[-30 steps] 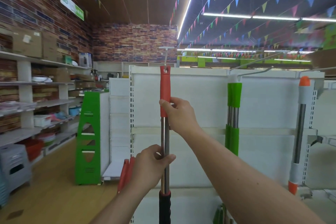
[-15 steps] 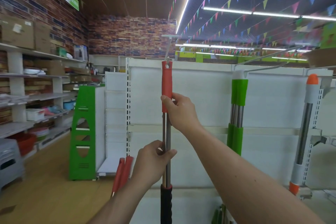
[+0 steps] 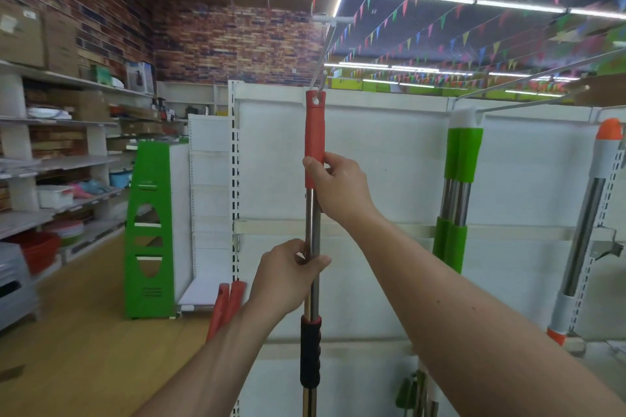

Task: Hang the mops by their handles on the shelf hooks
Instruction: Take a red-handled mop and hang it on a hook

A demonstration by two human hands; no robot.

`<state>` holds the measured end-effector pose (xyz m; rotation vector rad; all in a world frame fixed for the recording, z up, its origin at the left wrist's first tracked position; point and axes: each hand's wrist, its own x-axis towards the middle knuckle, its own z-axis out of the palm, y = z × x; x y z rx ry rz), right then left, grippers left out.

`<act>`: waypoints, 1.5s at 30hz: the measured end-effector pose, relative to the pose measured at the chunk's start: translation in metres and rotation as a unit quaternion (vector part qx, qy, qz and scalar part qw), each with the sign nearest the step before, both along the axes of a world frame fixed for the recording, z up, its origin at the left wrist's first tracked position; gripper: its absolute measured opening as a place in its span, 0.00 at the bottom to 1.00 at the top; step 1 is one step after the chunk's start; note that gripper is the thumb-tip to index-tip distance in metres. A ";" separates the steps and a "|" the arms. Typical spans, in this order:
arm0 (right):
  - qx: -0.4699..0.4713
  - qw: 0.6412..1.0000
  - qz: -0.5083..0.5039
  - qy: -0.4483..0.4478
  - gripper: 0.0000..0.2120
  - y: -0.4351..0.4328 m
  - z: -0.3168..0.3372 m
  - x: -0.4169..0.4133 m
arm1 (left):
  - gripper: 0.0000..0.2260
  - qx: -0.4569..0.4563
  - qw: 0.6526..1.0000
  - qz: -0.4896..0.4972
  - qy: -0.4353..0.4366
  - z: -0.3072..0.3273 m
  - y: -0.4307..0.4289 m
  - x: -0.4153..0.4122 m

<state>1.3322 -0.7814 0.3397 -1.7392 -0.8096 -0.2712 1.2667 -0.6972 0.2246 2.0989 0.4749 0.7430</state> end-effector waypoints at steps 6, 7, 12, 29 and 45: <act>-0.001 1.000 -0.006 0.003 0.14 0.013 0.001 0.012 | 0.09 0.012 1.000 -0.007 0.000 -0.001 0.014 0.017; -0.001 1.000 -0.008 0.003 0.14 0.015 0.001 0.014 | 0.09 0.011 1.000 -0.008 0.000 -0.001 0.017 0.020; -0.004 1.000 -0.011 0.005 0.12 0.023 0.001 0.023 | 0.09 0.017 1.000 -0.013 -0.006 -0.005 0.027 0.032; -0.004 0.999 -0.038 0.033 0.11 0.036 -0.019 0.031 | 0.11 0.013 0.999 -0.020 -0.026 -0.015 0.044 0.044; -0.191 0.965 -0.046 0.172 0.20 -0.052 -0.141 -0.001 | 0.15 -0.004 0.998 0.040 0.048 -0.090 0.013 0.003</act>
